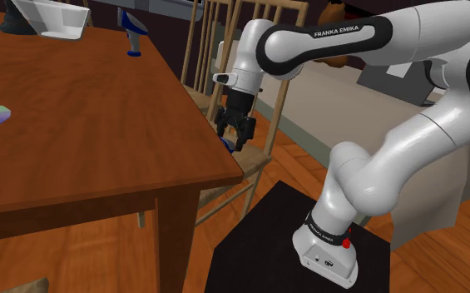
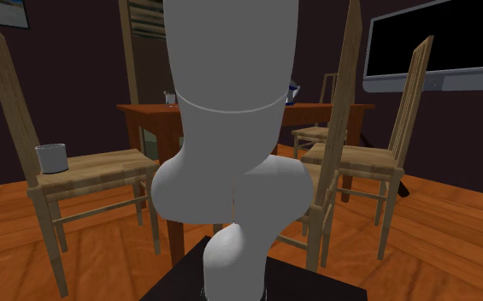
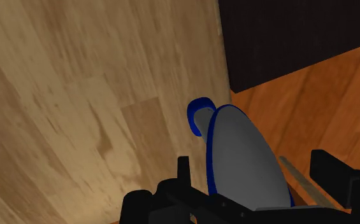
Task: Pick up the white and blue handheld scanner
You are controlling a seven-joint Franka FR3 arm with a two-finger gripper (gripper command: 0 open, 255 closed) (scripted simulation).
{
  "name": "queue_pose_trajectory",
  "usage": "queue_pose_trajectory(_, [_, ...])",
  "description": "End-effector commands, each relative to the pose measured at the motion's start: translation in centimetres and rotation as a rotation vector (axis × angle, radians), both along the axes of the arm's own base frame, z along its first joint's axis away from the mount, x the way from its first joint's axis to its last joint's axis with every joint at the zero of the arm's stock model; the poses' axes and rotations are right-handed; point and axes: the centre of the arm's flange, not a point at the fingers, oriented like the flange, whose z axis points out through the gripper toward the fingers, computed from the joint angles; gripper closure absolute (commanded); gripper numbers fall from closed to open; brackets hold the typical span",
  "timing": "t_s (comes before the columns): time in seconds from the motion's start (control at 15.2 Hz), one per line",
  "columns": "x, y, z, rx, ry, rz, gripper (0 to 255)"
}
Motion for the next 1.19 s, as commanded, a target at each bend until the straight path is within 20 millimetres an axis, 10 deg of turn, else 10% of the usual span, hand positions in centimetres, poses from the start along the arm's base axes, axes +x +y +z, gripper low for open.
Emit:
queue_pose_trajectory(0.0, [0.1,0.1,-0.3,0.000,-0.001,0.000,0])
queue_pose_trajectory(0.07, [0.1,0.0,-0.3,0.000,-0.001,0.000,255])
queue_pose_trajectory(0.66, [0.1,0.1,-0.3,0.000,-0.001,0.000,255])
queue_pose_trajectory(1.12, [0.1,0.1,3.4,0.000,-0.001,0.000,255])
